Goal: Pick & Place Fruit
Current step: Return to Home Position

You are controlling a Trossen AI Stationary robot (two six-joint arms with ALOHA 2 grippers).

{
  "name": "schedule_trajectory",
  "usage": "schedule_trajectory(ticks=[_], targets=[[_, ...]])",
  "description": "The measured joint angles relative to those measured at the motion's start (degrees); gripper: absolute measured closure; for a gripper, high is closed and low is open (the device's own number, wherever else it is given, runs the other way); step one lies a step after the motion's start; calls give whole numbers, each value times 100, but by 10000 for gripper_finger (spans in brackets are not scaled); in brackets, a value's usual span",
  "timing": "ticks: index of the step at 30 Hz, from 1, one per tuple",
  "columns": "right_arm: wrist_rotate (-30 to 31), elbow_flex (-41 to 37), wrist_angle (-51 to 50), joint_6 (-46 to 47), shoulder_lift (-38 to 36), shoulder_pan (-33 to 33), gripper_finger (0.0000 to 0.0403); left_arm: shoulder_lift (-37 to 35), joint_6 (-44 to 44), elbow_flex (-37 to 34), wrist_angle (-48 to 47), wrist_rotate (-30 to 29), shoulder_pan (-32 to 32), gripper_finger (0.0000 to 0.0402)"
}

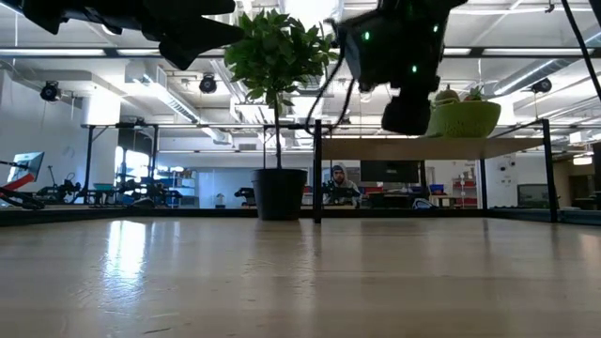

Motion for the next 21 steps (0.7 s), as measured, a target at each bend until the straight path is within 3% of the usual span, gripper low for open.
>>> schedule_trajectory(ticks=[7, 12, 16, 21], targets=[[96, 158, 505, -336, -395, 941, 375, 13, 128, -9, -224, -17, 13, 154], [-627, 152, 1503, -1170, -897, 1424, 394, 11, 701, 26, -243, -20, 22, 176], [-1604, -100, 2836, -2154, -1462, 1571, 395, 9, 898, 24, -247, -20, 22, 246], [-3396, -1162, 5101, -3289, -2338, 1554, 395, -43, 1131, -84, -246, 1, 22, 378]])
